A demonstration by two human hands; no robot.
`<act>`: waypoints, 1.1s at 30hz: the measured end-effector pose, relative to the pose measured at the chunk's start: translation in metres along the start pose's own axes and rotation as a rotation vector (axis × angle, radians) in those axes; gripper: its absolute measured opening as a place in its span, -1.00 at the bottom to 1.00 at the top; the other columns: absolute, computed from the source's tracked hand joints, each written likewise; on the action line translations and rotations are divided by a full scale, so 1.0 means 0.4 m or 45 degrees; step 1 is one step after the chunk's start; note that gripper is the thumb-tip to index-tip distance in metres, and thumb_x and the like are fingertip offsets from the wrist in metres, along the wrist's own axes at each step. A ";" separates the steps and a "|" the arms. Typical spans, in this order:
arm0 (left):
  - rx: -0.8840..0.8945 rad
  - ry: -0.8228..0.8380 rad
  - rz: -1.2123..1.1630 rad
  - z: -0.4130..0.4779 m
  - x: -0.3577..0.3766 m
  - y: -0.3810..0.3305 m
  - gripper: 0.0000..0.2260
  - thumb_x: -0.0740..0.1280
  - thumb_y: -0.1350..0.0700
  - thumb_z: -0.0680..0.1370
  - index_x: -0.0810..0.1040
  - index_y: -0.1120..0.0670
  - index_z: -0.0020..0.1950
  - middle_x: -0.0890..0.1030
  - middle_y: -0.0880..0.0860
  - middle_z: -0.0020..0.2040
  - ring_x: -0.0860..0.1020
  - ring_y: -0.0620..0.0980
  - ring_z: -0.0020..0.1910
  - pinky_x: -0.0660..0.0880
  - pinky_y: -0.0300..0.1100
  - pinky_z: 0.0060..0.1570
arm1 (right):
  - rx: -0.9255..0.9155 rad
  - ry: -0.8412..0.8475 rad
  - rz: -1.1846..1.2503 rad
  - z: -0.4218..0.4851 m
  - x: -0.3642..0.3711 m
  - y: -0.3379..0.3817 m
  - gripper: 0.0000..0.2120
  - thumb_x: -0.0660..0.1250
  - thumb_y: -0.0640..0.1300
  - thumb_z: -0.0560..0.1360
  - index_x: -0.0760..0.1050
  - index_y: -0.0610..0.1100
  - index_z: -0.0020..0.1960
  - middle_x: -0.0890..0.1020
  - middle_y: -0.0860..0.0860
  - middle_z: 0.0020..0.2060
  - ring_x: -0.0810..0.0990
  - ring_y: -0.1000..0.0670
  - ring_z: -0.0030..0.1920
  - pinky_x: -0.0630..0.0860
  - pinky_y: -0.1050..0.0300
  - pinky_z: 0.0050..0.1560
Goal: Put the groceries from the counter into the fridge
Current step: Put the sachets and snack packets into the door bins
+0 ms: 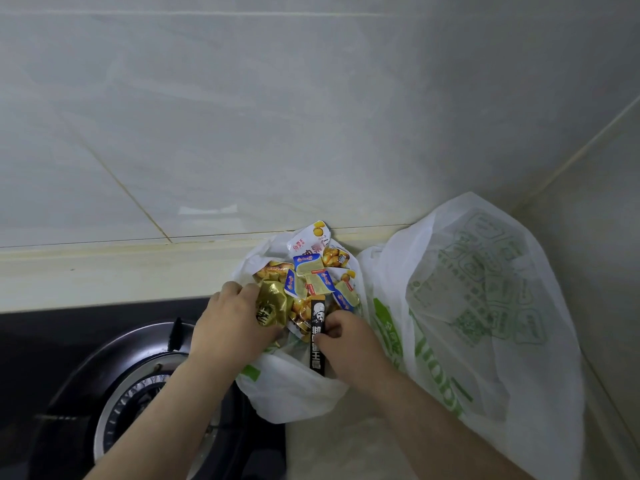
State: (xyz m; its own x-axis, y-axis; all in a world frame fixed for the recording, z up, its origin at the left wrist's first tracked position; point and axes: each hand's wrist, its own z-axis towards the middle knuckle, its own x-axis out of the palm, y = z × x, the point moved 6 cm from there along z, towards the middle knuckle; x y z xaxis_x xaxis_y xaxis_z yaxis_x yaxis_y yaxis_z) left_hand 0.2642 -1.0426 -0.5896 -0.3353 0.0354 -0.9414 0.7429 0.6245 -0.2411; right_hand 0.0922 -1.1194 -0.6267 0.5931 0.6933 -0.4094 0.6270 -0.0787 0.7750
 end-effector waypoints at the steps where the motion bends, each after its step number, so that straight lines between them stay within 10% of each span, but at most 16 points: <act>1: 0.024 -0.015 -0.002 -0.002 -0.001 -0.004 -0.44 0.45 -0.21 0.38 0.43 0.02 0.27 0.49 0.03 0.08 0.45 0.09 0.10 0.44 -0.08 0.01 | -0.003 -0.008 0.015 0.000 -0.002 -0.001 -0.88 0.36 -0.18 0.54 0.49 -0.02 -0.14 0.62 0.06 -0.19 0.58 0.07 -0.15 0.42 0.27 -0.25; 12: -0.142 -0.027 -0.535 -0.029 -0.017 0.002 -0.13 0.62 -0.10 0.23 0.28 0.04 0.41 0.52 0.03 0.06 0.48 0.10 0.12 0.47 -0.01 0.10 | -0.080 -0.104 0.155 -0.025 -0.029 0.014 -0.94 0.39 -0.21 0.48 0.57 -0.08 -0.14 0.62 0.08 -0.31 0.55 0.16 -0.30 0.52 0.17 -0.23; 19: -0.179 -0.156 -1.071 -0.047 -0.062 0.009 -0.35 0.63 0.06 0.30 0.35 -0.02 0.27 0.52 -0.18 -0.02 0.50 -0.26 -0.05 0.39 -0.33 -0.20 | -0.114 -0.128 0.225 -0.052 -0.044 0.042 -0.96 0.37 -0.20 0.46 0.60 -0.09 -0.14 0.68 0.01 -0.27 0.65 -0.02 -0.21 0.60 -0.04 -0.11; 33: -0.238 0.129 -1.886 -0.139 -0.107 -0.009 -0.68 0.40 0.08 0.51 0.45 0.03 0.24 0.67 0.07 0.08 0.67 0.12 0.01 0.56 -0.01 -0.17 | -0.208 -0.197 0.347 -0.169 -0.112 0.163 -0.78 0.32 -0.33 0.49 0.62 -0.03 -0.15 0.69 0.01 -0.21 0.68 -0.03 -0.13 0.61 -0.22 0.02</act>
State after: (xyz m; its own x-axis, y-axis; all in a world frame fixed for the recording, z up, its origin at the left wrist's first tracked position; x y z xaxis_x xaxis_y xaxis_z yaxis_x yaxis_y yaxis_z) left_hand 0.2437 -1.0029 -0.5353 -0.7416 -0.6550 0.1450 -0.3780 0.2293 -0.8970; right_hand 0.0725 -1.1074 -0.5252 0.8050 0.5448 -0.2351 0.3535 -0.1221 0.9275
